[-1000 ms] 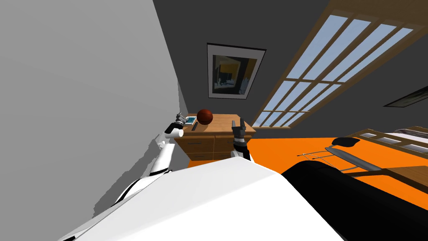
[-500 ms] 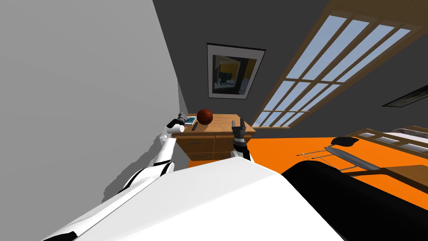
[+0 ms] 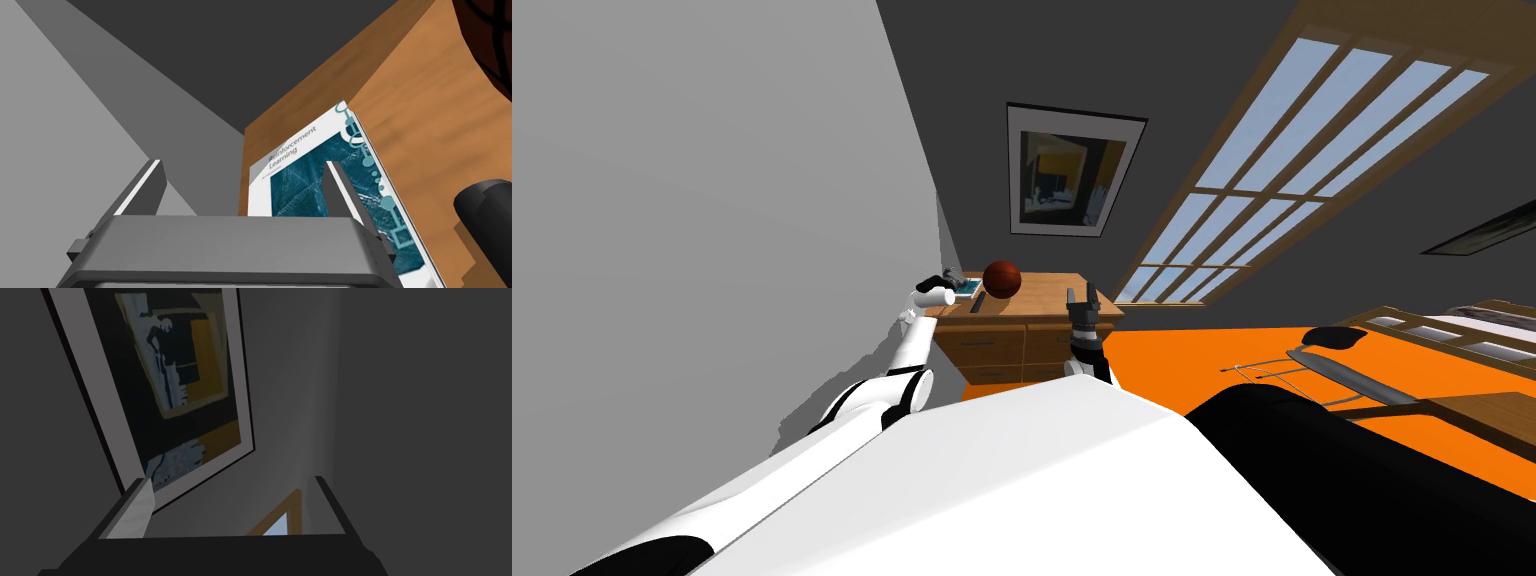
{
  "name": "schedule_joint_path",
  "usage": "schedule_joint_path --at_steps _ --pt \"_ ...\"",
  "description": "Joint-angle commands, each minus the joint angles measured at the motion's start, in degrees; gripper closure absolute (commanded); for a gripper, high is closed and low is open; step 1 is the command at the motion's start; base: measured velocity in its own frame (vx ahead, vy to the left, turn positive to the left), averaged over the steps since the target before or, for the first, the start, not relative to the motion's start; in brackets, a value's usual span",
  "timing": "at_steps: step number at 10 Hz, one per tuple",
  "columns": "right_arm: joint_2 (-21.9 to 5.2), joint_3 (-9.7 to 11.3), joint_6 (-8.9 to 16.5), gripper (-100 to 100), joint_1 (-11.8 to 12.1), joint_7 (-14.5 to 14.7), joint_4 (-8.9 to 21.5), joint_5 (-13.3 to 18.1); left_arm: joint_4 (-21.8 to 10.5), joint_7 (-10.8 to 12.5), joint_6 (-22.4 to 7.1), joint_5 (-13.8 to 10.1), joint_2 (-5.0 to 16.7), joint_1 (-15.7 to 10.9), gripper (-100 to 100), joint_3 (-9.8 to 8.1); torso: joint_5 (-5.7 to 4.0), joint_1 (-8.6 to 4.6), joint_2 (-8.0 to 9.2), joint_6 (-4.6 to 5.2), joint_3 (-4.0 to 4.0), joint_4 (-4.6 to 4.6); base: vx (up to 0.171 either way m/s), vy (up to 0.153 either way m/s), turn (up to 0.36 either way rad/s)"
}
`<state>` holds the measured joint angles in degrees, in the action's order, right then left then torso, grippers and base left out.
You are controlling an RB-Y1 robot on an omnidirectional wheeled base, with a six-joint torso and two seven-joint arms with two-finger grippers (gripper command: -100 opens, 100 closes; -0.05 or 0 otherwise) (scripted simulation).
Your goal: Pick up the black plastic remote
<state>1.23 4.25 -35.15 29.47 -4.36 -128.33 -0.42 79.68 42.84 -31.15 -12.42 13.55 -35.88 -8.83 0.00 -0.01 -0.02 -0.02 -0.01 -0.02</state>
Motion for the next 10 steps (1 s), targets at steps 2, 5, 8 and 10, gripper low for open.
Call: schedule_joint_path --at_steps 2,5,8,10 --pt "0.0 0.0 0.0 0 0.0 0.0 0.0 0.0 -4.5 2.8 -4.6 -0.6 0.6 -4.5 -100 -0.28 0.0 0.0 -0.01 0.0 0.0 0.0 0.002 0.002 -0.006" --pt "0.0 0.0 0.0 0 0.0 0.0 0.0 0.0 -8.7 5.3 -9.3 -1.0 1.2 -8.2 -100 -0.49 0.0 0.0 0.0 0.0 0.0 0.0 0.001 0.0 -0.004" --pt "0.0 0.0 0.0 0 0.0 0.0 0.0 0.0 -12.4 7.7 -13.8 -1.4 1.8 -11.6 -100 -0.63 0.0 -0.01 0.0 -0.01 0.0 0.0 0.003 0.0 -0.007" --pt "0.0 0.0 0.0 0 0.0 0.0 0.0 0.0 -14.7 10.1 -16.6 -1.8 2.5 -14.1 -100 -0.71 0.01 0.0 0.01 -0.02 0.0 0.0 0.002 0.0 -0.007"
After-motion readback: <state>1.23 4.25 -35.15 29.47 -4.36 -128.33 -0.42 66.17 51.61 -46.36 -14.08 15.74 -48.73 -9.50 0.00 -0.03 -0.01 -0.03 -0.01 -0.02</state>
